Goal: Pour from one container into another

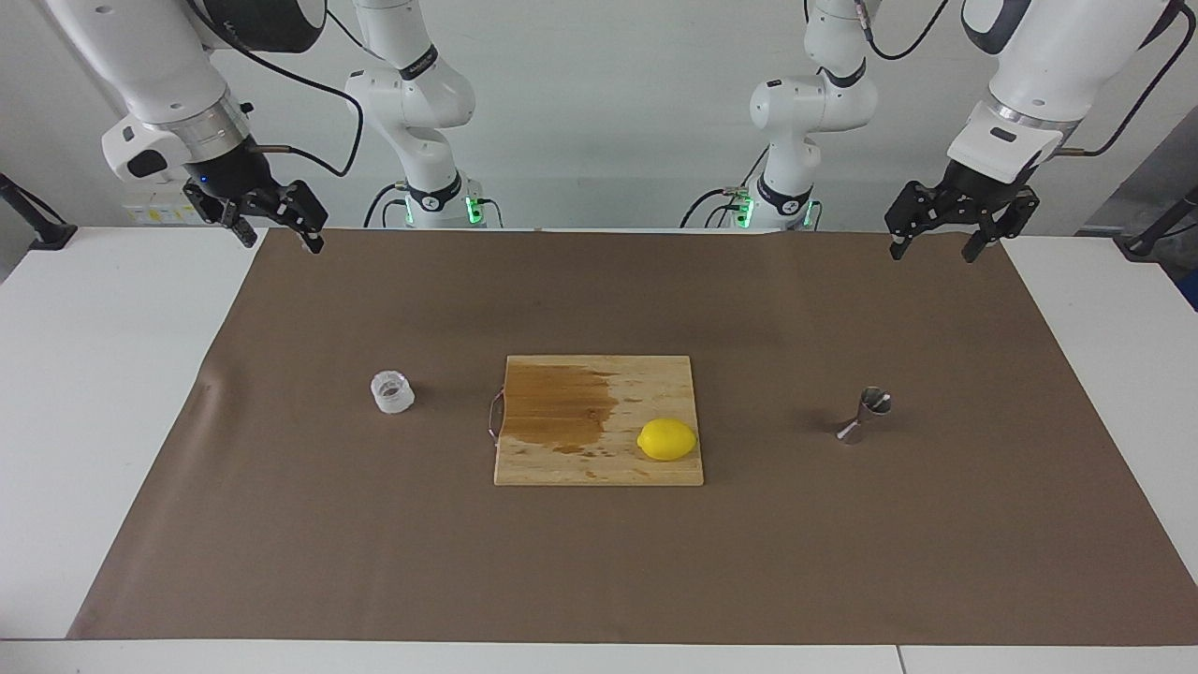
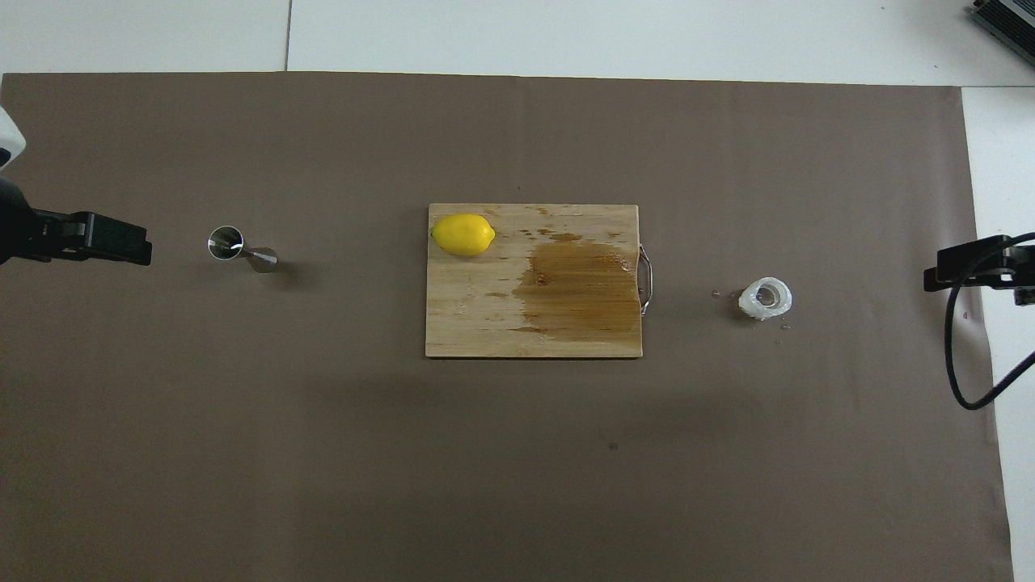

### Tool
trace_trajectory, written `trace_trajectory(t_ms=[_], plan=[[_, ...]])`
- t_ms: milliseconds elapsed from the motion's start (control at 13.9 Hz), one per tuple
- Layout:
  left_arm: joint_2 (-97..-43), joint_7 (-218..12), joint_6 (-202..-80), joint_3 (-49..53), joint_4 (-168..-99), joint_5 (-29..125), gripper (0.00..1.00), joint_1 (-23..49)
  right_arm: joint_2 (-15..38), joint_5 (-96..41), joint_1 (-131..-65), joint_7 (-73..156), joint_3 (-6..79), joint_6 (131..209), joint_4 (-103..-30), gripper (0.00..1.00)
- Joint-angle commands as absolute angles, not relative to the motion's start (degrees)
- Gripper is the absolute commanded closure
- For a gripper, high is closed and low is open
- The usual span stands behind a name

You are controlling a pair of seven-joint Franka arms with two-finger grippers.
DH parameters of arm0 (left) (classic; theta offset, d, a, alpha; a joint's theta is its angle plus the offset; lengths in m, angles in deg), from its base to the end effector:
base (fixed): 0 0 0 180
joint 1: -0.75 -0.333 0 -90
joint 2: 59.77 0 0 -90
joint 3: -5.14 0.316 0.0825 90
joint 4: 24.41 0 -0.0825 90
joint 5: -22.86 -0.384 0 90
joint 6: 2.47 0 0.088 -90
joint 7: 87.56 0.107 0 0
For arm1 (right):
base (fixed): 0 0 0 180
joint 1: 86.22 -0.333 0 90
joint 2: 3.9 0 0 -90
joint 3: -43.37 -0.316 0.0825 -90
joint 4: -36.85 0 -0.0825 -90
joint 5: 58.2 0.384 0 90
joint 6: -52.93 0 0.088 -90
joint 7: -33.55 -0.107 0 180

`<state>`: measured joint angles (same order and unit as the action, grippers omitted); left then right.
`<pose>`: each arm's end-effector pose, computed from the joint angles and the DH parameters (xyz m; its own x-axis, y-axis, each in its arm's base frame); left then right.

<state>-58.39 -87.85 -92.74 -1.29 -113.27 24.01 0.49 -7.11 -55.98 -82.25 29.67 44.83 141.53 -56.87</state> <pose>0.5445 -0.0619 0.6475 0.9936 -0.1023 0.0484 -0.1033 -0.9945 0.0176 0.5318 -0.0467 0.6224 0.9864 -0.1606 -0.0360 -0.1620 -0.9861 -0.0378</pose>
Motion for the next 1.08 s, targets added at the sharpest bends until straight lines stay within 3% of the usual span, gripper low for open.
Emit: trace_trajectory(t_ms=[0, 432, 720, 1008], plan=[[-57.8, -83.2, -93.4, -0.8, -114.1, 24.4, 0.00, 0.6, -7.9, -55.5, -82.1, 28.7, 44.6, 141.2, -57.6, 0.00], [-57.7, -84.2, -93.0, -0.6, -114.5, 24.4, 0.00, 0.3, -7.9, -55.5, -82.0, 28.7, 44.6, 141.2, -57.6, 0.00], [-55.4, -88.6, -97.9, -0.3, -122.6, 26.1, 0.00, -2.2, -7.9, -55.5, -82.0, 28.7, 44.6, 141.2, -57.6, 0.00], [-61.6, -100.5, -99.1, -0.3, -123.0, 35.3, 0.00, -7.9, -7.9, -55.5, -82.0, 28.7, 44.6, 141.2, -57.6, 0.00]])
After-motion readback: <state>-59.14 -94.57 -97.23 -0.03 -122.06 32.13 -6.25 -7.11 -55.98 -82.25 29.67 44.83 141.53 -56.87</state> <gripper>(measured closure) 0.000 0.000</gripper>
